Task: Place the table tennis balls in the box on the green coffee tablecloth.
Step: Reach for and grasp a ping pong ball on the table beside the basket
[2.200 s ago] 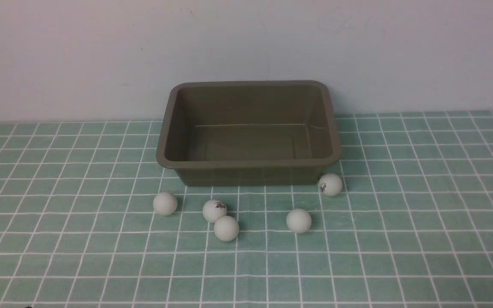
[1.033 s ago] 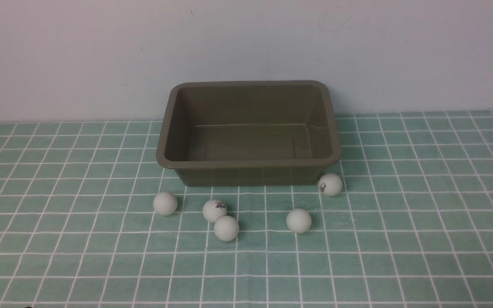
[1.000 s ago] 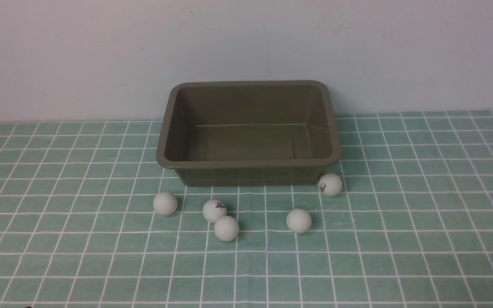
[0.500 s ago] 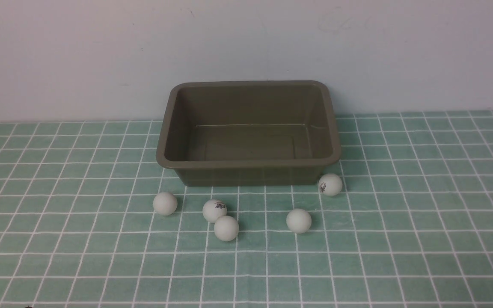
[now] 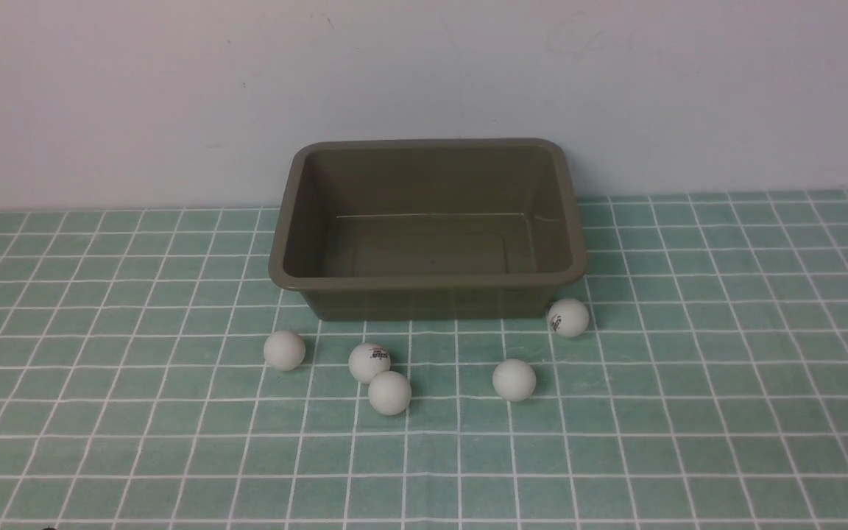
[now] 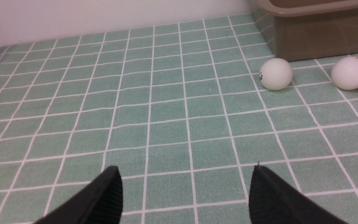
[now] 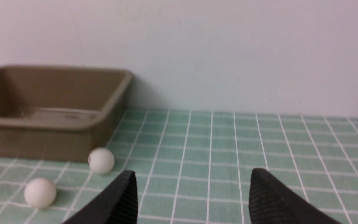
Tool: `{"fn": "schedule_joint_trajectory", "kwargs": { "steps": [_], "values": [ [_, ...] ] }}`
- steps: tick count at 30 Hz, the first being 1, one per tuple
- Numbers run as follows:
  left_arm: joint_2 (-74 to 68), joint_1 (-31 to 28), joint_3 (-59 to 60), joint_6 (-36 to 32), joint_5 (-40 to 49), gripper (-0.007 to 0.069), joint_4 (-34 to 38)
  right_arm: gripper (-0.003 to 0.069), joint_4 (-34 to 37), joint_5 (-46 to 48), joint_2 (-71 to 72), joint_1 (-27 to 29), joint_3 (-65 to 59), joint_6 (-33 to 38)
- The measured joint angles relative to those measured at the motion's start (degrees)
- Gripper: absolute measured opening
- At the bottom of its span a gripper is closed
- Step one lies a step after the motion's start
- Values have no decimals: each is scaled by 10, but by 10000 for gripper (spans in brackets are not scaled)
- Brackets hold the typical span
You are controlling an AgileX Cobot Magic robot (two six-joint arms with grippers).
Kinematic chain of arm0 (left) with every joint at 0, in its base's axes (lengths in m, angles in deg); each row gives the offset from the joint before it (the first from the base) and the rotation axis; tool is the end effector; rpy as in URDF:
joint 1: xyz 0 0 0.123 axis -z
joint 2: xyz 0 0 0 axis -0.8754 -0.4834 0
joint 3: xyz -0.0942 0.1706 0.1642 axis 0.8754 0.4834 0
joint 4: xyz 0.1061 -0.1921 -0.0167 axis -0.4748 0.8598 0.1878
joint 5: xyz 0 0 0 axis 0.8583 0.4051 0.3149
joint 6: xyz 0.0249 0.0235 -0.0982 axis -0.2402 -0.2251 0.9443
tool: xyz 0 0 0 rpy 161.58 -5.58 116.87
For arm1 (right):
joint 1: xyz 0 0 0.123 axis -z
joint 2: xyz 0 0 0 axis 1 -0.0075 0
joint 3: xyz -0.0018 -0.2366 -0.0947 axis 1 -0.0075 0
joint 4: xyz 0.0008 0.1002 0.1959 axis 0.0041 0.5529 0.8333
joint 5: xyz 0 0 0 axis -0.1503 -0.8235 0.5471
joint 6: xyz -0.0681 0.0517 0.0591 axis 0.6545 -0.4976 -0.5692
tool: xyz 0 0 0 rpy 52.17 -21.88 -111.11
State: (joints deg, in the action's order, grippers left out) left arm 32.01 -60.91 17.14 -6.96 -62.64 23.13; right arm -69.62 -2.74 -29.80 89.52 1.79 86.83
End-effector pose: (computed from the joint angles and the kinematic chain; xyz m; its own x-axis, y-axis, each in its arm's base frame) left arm 0.0631 -0.0032 0.1675 -0.3010 0.0548 -0.9521 0.0468 0.9980 0.0426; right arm 0.0296 0.0137 0.2665 -0.1668 -0.0371 -0.9853 -0.1370 0.9905 -0.0141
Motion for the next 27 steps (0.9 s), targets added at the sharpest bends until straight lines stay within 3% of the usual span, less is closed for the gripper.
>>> {"fn": "schedule_joint_trajectory", "kwargs": {
  "steps": [11,27],
  "values": [
    [0,0,0,0,0,492,0,442,47,28,0,0,44,0],
    [0,0,0,0,0,492,0,442,55,28,0,0,44,-1]
  ]
}}
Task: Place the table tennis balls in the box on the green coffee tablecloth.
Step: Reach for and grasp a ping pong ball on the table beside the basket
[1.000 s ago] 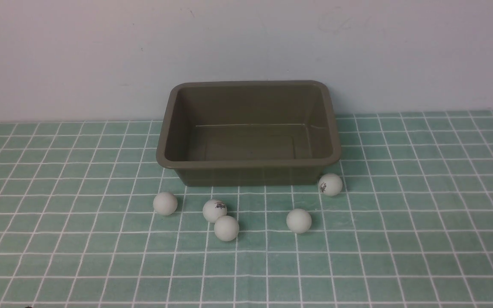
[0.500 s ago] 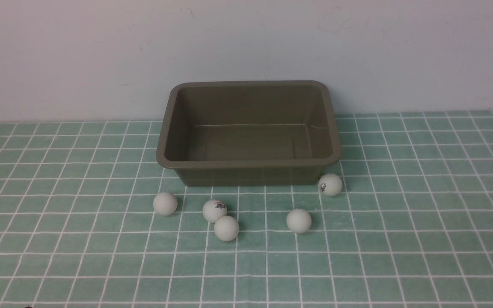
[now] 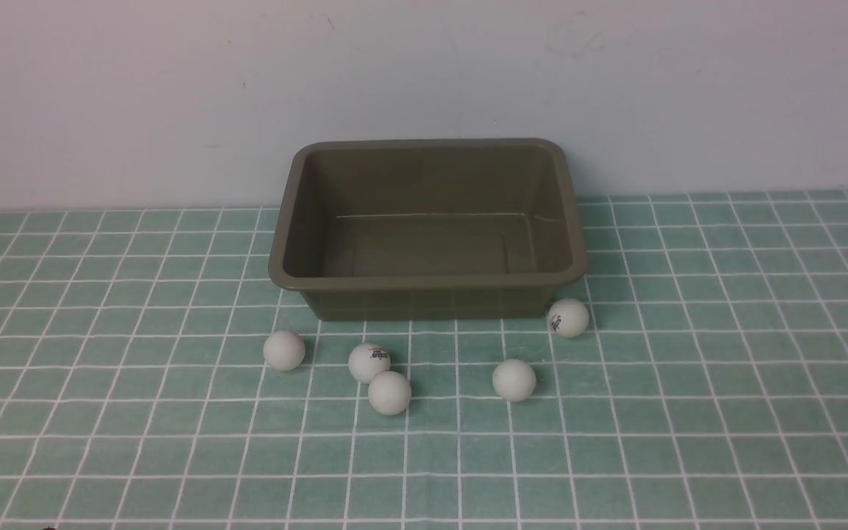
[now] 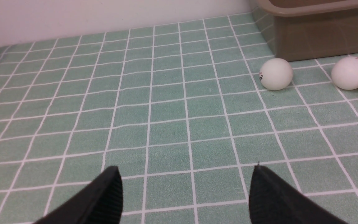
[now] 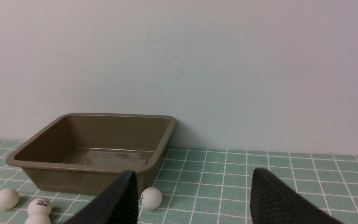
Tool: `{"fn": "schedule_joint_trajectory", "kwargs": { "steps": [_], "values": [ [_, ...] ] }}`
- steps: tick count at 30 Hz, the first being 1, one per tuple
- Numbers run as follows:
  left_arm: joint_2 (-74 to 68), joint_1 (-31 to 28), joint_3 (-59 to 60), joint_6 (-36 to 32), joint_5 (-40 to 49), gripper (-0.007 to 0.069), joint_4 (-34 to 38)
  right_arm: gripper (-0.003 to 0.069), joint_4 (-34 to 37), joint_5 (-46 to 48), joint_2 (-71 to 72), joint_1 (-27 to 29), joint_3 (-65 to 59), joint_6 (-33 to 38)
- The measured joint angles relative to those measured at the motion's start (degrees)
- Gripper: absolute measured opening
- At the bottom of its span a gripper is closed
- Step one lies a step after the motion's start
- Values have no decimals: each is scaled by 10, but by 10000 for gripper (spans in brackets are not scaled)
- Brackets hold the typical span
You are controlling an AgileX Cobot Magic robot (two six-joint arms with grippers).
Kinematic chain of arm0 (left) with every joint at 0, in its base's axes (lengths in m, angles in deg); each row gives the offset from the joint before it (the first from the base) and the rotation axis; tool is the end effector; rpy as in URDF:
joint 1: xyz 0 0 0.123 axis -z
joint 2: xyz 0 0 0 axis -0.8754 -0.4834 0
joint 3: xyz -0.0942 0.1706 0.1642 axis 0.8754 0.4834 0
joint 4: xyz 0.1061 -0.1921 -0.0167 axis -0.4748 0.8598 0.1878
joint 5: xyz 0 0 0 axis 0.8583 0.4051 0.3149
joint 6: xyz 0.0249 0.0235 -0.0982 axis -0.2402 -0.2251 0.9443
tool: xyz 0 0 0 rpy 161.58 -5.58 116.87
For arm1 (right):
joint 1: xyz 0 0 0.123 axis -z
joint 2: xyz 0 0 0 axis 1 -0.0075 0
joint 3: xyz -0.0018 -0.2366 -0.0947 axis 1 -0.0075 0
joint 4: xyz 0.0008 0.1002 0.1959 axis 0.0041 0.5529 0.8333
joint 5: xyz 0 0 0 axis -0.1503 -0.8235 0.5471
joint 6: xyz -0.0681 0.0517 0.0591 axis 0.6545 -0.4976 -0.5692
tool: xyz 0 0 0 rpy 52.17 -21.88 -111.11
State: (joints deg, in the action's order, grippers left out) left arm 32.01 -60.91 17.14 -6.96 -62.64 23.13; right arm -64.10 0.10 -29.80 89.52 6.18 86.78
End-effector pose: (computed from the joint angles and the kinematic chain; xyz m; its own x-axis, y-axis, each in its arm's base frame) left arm 0.0631 -0.0032 0.1675 -0.3010 0.0548 -0.9521 0.0468 0.9980 0.0426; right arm 0.0188 0.0210 0.2842 -0.1386 0.0302 -0.9899 -0.1966 0.9788 0.0573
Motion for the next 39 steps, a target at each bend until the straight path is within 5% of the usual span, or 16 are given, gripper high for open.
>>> {"fn": "schedule_joint_trajectory", "kwargs": {
  "steps": [7,25,39],
  "values": [
    [0,0,1,2,-10,492,12,442,0,8,0,0,0,0],
    [0,0,-1,49,-157,492,292,442,0,52,0,0,0,0],
    [-87,0,-174,-71,67,492,307,442,0,60,0,0,0,0]
  ]
}}
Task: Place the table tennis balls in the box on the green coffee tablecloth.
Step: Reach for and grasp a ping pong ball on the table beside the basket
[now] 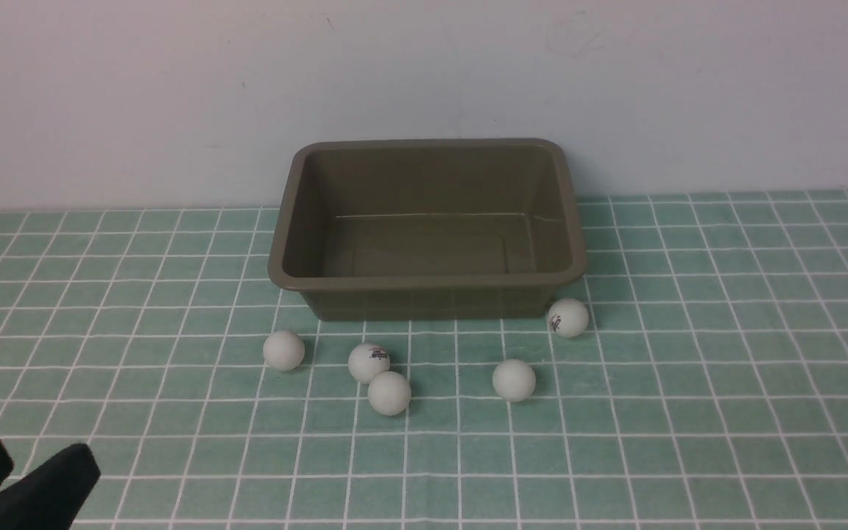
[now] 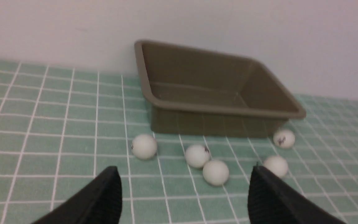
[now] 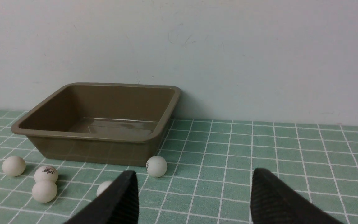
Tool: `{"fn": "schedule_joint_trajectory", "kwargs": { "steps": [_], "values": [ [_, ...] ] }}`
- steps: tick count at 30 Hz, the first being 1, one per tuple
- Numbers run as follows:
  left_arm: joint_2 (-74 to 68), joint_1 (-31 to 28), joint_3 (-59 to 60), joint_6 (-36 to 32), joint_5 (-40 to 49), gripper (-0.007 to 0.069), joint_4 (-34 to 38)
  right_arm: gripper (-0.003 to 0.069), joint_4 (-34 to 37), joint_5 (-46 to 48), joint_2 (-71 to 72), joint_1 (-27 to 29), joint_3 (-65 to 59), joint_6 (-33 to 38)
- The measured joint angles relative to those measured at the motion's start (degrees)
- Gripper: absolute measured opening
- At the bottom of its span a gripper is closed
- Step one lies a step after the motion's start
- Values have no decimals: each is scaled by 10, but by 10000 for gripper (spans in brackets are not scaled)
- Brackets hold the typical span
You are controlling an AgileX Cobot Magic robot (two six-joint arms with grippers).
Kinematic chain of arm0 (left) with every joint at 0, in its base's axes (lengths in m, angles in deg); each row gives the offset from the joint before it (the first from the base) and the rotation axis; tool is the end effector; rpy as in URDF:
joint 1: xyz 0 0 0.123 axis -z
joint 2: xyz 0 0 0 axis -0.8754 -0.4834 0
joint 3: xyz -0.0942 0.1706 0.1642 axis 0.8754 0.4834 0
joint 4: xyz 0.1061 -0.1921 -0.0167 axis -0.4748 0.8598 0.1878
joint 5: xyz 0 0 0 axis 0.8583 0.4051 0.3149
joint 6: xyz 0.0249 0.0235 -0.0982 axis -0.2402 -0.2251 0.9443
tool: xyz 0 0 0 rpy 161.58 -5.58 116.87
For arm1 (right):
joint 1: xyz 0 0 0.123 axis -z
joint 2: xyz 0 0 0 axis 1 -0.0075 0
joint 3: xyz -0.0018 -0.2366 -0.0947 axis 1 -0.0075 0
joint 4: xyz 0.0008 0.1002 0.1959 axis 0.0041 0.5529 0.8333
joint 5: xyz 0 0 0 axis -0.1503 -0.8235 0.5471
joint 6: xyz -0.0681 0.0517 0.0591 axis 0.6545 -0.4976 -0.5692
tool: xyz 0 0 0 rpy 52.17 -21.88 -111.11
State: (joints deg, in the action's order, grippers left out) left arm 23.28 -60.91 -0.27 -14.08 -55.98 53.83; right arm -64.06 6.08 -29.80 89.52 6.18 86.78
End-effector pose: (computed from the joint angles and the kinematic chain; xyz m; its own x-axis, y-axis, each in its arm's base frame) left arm 0.0619 -0.0287 0.2498 -0.2656 -0.2873 -0.9203 0.2014 0.9170 -0.3444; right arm 0.0163 0.0234 0.2739 -0.2367 0.0088 -0.9715 -0.2170 0.9742 0.0617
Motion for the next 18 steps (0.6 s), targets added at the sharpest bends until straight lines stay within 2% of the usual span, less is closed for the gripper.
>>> {"fn": "schedule_joint_trajectory", "kwargs": {
  "steps": [3,7,11,13,18],
  "values": [
    [-107,0,-67,-73,63,492,-3,442,0,0,0,0,0,0],
    [-213,0,-129,-133,72,492,-4,442,6,0,0,0,0,0],
    [-322,0,-197,-199,74,492,-3,442,46,-4,-1,0,0,1],
    [-386,0,-233,-254,84,492,-3,442,74,-5,-7,0,0,5],
    [-460,0,-267,-315,101,492,-3,442,117,-3,-26,0,0,38]
  ]
}}
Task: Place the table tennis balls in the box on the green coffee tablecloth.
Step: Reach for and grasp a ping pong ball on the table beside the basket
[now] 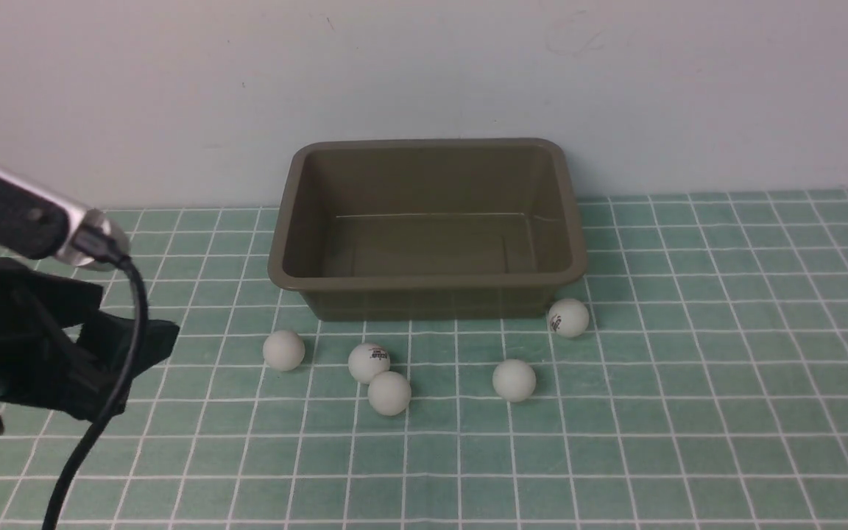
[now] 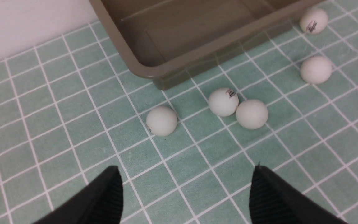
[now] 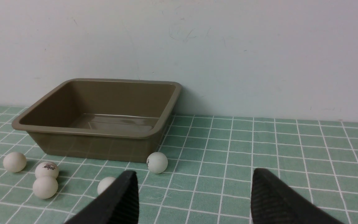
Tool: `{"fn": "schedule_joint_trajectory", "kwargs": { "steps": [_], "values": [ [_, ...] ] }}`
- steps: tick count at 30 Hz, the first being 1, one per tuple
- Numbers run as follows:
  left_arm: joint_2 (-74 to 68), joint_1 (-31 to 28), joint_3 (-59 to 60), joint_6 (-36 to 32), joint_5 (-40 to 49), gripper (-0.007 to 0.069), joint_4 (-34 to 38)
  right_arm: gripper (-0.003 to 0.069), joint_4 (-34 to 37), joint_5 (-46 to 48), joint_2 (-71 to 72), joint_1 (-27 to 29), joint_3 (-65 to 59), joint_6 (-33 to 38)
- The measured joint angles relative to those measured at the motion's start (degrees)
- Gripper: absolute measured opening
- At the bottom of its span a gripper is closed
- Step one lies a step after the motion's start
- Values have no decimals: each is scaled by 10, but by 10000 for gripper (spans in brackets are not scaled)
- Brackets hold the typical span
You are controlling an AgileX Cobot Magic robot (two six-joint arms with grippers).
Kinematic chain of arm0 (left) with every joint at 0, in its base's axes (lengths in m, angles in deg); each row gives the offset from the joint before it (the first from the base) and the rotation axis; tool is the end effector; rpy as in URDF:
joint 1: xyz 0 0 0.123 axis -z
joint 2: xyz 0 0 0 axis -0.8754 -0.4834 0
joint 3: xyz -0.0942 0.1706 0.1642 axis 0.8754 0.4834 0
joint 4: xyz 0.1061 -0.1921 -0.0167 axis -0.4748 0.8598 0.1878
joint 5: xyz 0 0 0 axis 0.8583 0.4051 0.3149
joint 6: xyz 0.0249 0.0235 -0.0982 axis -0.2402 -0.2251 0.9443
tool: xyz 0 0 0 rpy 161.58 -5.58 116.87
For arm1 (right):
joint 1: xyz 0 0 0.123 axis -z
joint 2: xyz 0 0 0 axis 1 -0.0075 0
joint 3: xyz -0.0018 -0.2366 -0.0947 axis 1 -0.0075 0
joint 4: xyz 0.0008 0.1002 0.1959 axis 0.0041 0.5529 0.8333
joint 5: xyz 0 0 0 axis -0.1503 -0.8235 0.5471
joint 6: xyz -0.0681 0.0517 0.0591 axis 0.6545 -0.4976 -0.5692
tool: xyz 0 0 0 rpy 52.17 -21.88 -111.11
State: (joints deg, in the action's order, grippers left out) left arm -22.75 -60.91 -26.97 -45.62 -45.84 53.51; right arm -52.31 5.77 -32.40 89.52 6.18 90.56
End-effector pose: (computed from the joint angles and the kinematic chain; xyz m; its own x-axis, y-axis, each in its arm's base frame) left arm 0.1783 -0.0376 0.2870 -0.5287 0.2800 -0.8013 0.4544 0.8907 0.0114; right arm 0.0202 0.0376 0.2789 -0.2629 0.0896 -0.9606 -0.3291 0.9276 0.1766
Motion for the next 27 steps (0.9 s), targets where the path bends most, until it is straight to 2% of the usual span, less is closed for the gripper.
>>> {"fn": "schedule_joint_trajectory", "kwargs": {
  "steps": [4,9,16,21,27],
  "values": [
    [-67,0,-24,-34,3,492,0,442,25,4,-9,0,0,42],
    [-181,0,-62,-40,8,495,0,442,40,4,-14,0,0,98],
    [-283,0,-108,-50,19,567,19,442,44,3,-14,0,0,124],
    [-337,0,-141,-52,18,584,39,442,44,3,-14,0,0,129],
    [-425,0,-178,-109,-6,587,44,442,41,-16,-14,0,0,154]
  ]
}}
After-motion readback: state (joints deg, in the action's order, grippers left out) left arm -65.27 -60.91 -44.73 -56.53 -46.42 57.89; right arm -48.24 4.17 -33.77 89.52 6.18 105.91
